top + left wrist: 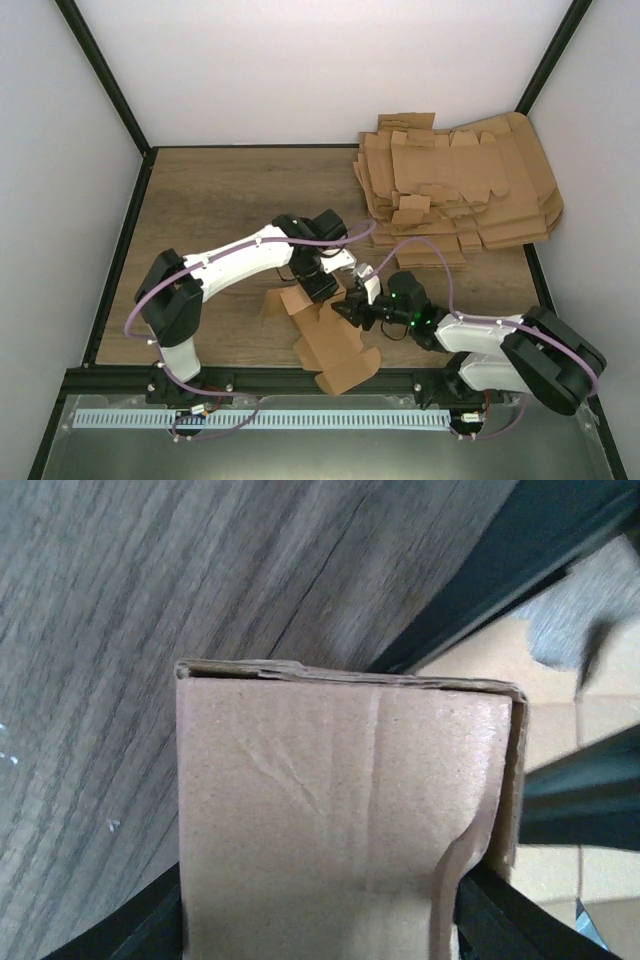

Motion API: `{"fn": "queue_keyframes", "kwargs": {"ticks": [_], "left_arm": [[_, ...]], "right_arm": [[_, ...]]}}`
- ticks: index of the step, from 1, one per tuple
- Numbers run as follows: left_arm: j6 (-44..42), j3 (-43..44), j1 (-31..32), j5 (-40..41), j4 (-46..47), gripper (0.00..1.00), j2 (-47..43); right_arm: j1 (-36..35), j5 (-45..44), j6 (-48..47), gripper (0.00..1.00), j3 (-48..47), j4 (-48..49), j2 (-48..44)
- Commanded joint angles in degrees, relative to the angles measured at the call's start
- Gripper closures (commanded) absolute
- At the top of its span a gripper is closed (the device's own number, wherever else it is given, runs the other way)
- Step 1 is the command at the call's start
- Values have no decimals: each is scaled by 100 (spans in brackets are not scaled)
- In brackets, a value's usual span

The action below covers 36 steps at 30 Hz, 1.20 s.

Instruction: Fold the paper box

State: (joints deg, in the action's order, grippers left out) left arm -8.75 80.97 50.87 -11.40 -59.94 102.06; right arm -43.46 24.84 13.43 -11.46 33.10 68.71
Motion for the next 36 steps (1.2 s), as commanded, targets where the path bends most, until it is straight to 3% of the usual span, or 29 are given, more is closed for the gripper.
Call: {"fn": "queue_keyframes", "kwargs": {"ticks": [1, 8, 12, 18, 21, 29, 36], "left_arm": [[84, 340, 21, -662, 333, 44, 78], [141, 305, -45, -1049, 369, 44, 86], [168, 300, -79, -1215, 333, 44, 118], [212, 212, -69, -801, 222, 44, 198], [213, 124, -60, -798, 264, 40, 181], [140, 97, -60, -943, 276, 29, 84], [206, 1, -60, -930, 356, 28, 50]], "right_arm": [[-201, -800, 16, 55, -245, 225, 385], [-215, -1216, 291, 65, -210, 409, 376], [-215, -1304, 316, 63, -202, 494, 382], [-215, -1355, 352, 63, -161, 584, 438], [-213, -1432, 364, 64, -155, 549, 420], [-215, -1558, 401, 76, -281, 392, 537], [-215, -1667, 466, 80, -277, 415, 528]]}}
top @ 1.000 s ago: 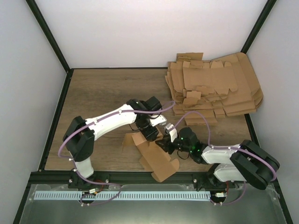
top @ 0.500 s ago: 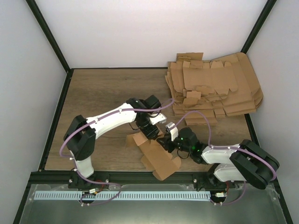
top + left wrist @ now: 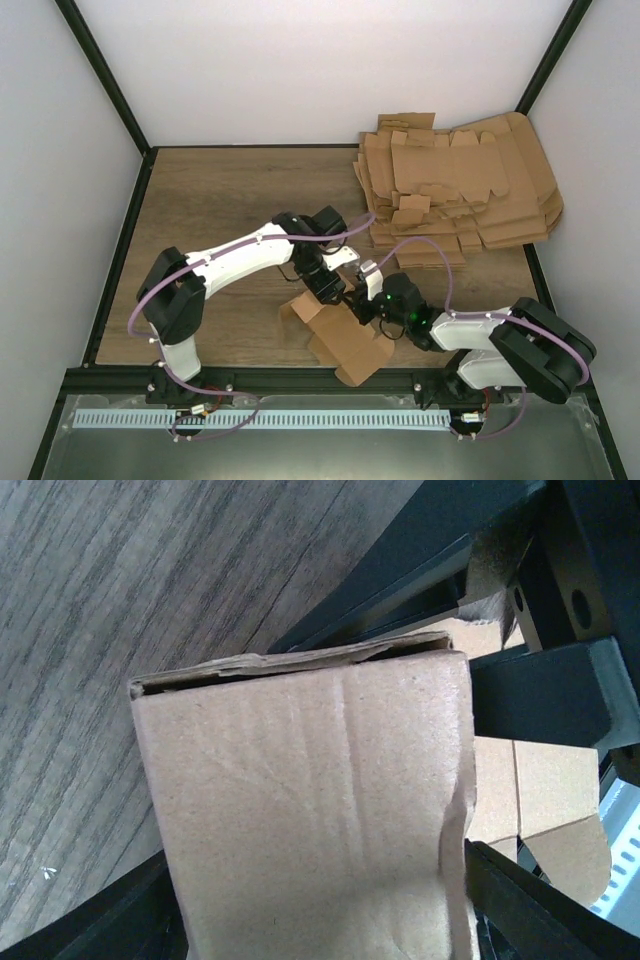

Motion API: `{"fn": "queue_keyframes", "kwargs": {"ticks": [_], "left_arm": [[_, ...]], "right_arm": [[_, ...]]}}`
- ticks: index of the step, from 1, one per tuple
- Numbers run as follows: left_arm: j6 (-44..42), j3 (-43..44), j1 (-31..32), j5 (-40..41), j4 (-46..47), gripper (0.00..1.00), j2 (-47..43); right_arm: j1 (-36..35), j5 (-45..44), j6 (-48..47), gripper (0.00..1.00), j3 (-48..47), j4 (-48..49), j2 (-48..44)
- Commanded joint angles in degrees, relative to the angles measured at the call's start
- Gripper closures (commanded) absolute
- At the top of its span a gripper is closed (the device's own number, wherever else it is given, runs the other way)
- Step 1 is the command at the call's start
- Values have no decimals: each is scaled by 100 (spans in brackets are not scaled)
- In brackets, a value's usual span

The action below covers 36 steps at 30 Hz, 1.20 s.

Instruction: Fold the paper box

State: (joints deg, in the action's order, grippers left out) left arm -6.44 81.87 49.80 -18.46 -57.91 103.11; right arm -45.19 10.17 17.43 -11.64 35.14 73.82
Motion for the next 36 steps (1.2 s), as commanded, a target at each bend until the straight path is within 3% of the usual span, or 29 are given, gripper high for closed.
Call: {"fn": "queue_keyframes", "kwargs": {"ticks": [1, 2, 3, 5, 9, 15, 19, 23, 28, 36], "left_arm": [[9, -118, 43, -242, 196, 28, -54], [59, -148, 47, -254, 239, 29, -42], [110, -179, 47, -256, 285, 29, -20], [208, -225, 47, -243, 357, 30, 3], [396, -250, 38, -193, 455, 34, 46], [474, -235, 17, -182, 467, 35, 123], [657, -220, -167, -348, 481, 35, 172], [679, -161, -256, -364, 457, 36, 188], [670, -157, -308, -402, 438, 39, 239], [632, -273, -417, -518, 465, 43, 297]], "right_arm": [[-49, -264, 102, 81, -268, 231, 22], [-62, -390, 143, 77, -269, 244, 31], [-105, -551, 171, 67, -275, 270, 47], [-184, -763, 174, 62, -286, 409, 112], [-205, -864, 261, 72, -71, 1103, 288], [-230, -955, 148, 89, -85, 1345, 588], [-434, -1884, 363, 99, -84, 1197, 630], [-656, -2412, 371, 99, -264, 921, 775], [-702, -2233, 339, 79, -159, 1356, 917], [-702, -2231, 219, 75, -194, 1812, 1281]]}}
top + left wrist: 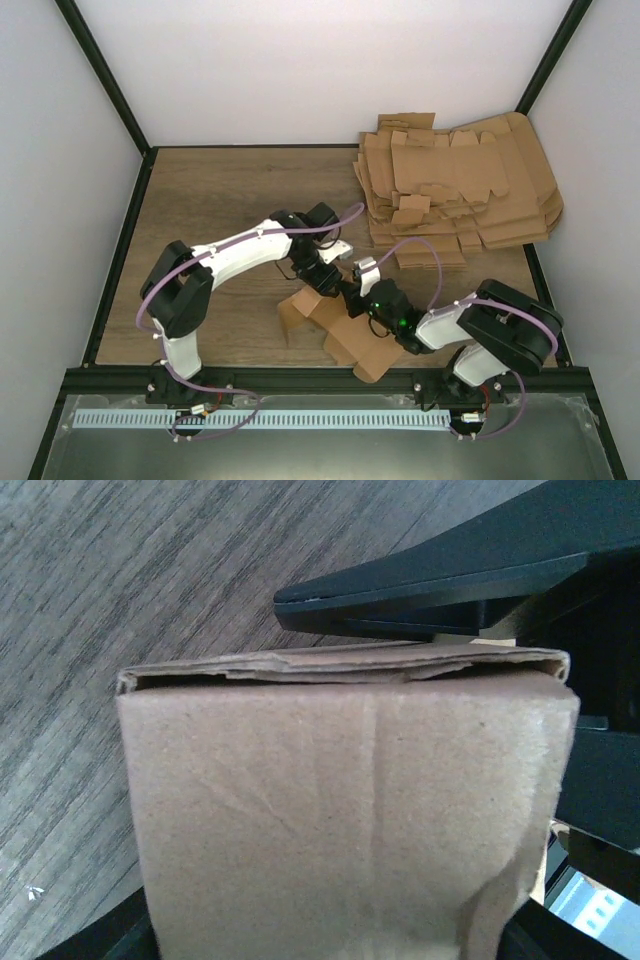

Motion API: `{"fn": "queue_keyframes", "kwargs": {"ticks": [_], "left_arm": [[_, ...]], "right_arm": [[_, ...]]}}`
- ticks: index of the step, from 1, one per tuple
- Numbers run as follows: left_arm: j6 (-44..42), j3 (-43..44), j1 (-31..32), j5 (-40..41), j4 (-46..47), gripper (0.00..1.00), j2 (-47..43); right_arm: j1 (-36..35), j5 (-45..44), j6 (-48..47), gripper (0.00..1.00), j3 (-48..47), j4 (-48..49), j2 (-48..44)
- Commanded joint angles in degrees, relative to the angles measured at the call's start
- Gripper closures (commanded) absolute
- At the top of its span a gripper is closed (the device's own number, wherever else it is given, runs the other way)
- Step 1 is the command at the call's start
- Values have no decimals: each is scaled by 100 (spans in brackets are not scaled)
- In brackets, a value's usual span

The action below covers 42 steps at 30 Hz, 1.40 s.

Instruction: Fold the paper box

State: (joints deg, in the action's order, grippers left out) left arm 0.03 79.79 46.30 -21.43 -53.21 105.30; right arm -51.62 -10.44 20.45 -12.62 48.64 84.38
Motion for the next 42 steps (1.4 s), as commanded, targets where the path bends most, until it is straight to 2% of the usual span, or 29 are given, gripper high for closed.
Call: {"fn": "queue_keyframes", "kwargs": {"ticks": [1, 4, 5, 6, 7, 8, 12, 15, 19, 27, 30, 36, 42], "left_arm": [[-31, -68, -73, -259, -12, 43, 90], [-71, -77, -82, -301, -39, 43, 117], [-80, -78, -86, -339, -34, 43, 119], [-93, -78, -91, -358, -38, 43, 119], [-99, -70, -87, -350, -47, 43, 115], [-100, -62, -94, -319, -53, 43, 110], [-108, -28, -153, -243, -69, 34, 4], [-94, 29, -189, -196, 0, 23, -185], [-34, 72, -245, -247, 178, 15, -430], [197, -199, -689, -645, 686, 16, -905], [295, -265, -793, -683, 827, 18, -983], [439, -271, -815, -451, 1043, 23, -830], [423, -236, -784, -680, 1168, 25, -508]], "right_arm": [[-64, -170, -111, 76, -137, 458, 288], [-58, -211, -233, 79, -291, 345, 475], [-59, -229, -264, 83, -334, 292, 523], [-64, -304, -260, 93, -371, 198, 547], [-60, -431, -213, 99, -413, 75, 553], [-59, -583, -170, 99, -442, -49, 537], [-60, -1002, -95, 99, -530, -438, 483], [-62, -890, -133, 99, -500, -390, 432], [-68, -787, -200, 98, -521, -367, 423], [-68, -377, -363, 87, -335, -77, 217], [-68, -356, -411, 86, -336, -11, 223], [-68, -275, -452, 83, -340, 82, 274], [-64, -297, -463, 79, -276, 133, 193]]}}
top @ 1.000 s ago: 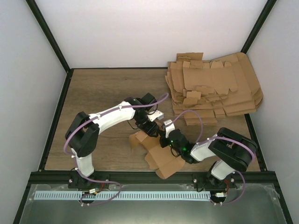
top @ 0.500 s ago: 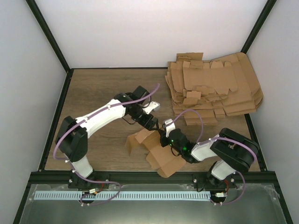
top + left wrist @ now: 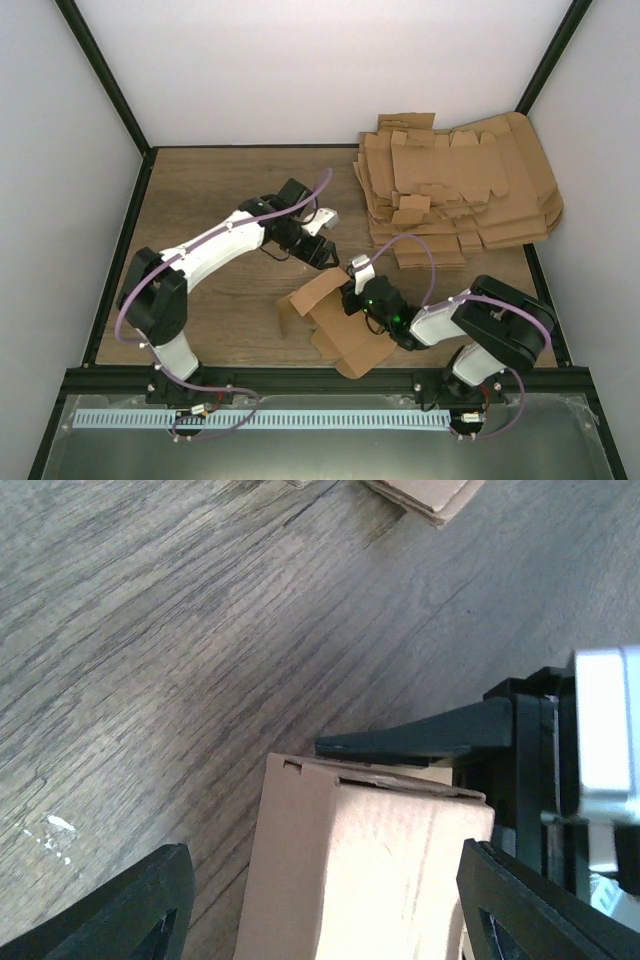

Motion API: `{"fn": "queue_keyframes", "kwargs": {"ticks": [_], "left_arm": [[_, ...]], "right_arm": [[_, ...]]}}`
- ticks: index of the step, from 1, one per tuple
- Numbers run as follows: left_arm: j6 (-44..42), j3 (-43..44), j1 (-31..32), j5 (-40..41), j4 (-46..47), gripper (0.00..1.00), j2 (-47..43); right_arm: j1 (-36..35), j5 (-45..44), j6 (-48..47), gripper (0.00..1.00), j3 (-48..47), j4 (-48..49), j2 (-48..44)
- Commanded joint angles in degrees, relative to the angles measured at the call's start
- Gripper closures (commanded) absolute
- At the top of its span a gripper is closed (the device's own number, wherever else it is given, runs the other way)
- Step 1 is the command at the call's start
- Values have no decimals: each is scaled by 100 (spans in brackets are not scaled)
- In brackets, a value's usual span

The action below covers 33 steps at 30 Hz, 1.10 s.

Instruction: Fold the paper box

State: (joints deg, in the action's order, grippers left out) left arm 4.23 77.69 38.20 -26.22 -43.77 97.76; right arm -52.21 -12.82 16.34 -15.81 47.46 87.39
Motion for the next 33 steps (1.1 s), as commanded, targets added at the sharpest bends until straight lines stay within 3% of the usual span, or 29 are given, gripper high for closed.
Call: {"fn": "queue_keyframes", "kwargs": {"ticks": [1, 8, 16, 33], "left_arm": [[-8, -26, 49, -220, 226, 26, 290], [-11, -43, 146, -263, 318, 29, 464], [0, 56, 291, -247, 404, 29, 706], [-59, -128, 396, 159, 317, 38, 1069]], "right_arm": [[-6, -38, -55, 80, 52, 265, -104], [-8, -14, 22, 79, 259, 398, -240], [-9, 83, 162, 71, 705, 374, -746], [-8, 245, 7, 79, 498, 876, -110]]}}
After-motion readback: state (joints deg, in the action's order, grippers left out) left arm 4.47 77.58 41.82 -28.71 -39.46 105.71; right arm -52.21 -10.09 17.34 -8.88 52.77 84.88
